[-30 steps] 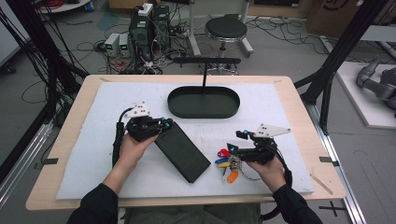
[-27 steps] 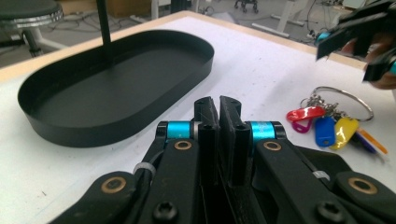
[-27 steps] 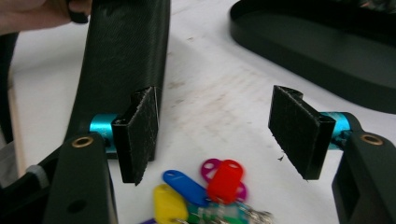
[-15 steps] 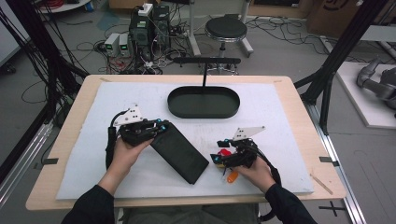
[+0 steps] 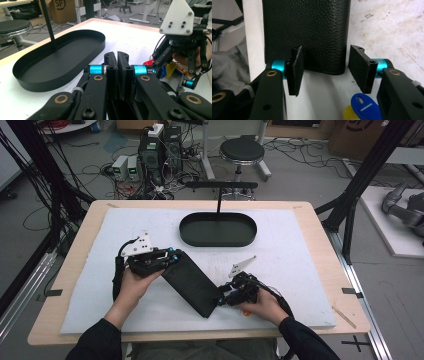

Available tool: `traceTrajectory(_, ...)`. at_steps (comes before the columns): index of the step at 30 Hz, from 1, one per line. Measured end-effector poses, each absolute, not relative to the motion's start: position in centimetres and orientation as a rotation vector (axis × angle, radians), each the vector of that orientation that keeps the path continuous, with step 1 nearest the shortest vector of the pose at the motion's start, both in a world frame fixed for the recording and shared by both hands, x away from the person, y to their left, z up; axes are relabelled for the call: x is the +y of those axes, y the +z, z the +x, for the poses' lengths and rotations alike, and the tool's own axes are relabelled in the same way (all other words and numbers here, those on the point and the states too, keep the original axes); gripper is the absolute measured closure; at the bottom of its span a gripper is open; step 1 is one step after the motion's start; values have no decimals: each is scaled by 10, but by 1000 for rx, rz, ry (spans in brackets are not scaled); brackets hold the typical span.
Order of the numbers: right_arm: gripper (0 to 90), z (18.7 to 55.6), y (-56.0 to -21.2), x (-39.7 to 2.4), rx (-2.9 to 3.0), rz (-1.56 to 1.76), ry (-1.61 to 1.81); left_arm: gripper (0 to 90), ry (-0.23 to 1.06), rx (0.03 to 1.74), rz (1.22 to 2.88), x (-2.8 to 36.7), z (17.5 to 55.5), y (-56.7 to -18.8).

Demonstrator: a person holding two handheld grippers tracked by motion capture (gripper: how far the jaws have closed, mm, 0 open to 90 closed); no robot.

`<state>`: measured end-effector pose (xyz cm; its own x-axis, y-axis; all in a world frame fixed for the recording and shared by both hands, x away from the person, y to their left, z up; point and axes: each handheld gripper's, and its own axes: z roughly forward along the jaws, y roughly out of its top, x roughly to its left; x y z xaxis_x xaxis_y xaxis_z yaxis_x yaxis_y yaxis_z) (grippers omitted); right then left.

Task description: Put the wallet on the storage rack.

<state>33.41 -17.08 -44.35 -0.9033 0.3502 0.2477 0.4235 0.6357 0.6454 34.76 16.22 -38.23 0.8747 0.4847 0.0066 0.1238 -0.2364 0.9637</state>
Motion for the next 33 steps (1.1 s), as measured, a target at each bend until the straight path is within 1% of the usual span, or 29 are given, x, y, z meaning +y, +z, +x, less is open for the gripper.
traceTrajectory(1,492,334,-444,-171,-2751,-652,-1124,862,361,457,1798,162,348,-382)
traceTrajectory(3,565,333,-443,-170,-2758,-643,-1114,862,361,456,1799,162,347,-382)
traceTrajectory(6,648,335,-441,-173,-2754,-651,-1115,861,362,456,1800,162,347,-383)
traceTrajectory(8,678,334,-440,-174,-2769,-645,-1118,861,369,455,1802,162,347,-383)
traceTrajectory(10,689,334,-439,-175,-2779,-640,-1122,861,369,456,1802,162,347,-383)
traceTrajectory(12,731,333,-436,-178,-2773,-637,-1133,860,371,457,1804,163,347,-383)
traceTrajectory(16,760,331,-432,-182,-2771,-623,-1168,858,374,464,1798,166,347,-383)
traceTrajectory(18,780,329,-424,-185,-2784,-610,-1199,853,373,468,1787,168,347,-384)
traceTrajectory(23,792,326,-412,-190,-2834,-577,-1261,844,376,480,1775,174,348,-384)
traceTrajectory(24,795,325,-407,-192,-2856,-563,-1284,790,370,481,1770,174,349,-385)
traceTrajectory(25,795,325,-407,-192,-2856,-563,-1284,790,367,483,1772,174,349,-385)
traceTrajectory(26,797,323,-402,-194,-2880,-542,-1312,739,362,490,1777,174,350,-386)
traceTrajectory(27,797,323,-402,-194,-2880,-542,-1312,713,362,490,1777,174,350,-386)
traceTrajectory(30,800,320,-396,-195,-2909,-504,-1349,585,322,487,1778,173,352,-388)
traceTrajectory(31,800,320,-396,-195,-2909,-504,-1349,585,306,490,1783,172,353,-389)
traceTrajectory(32,801,319,-394,-196,-2920,-468,-1377,507,275,493,1809,171,355,-392)
traceTrajectory(33,801,319,-394,-196,-2920,-468,-1377,470,275,493,1809,171,355,-392)
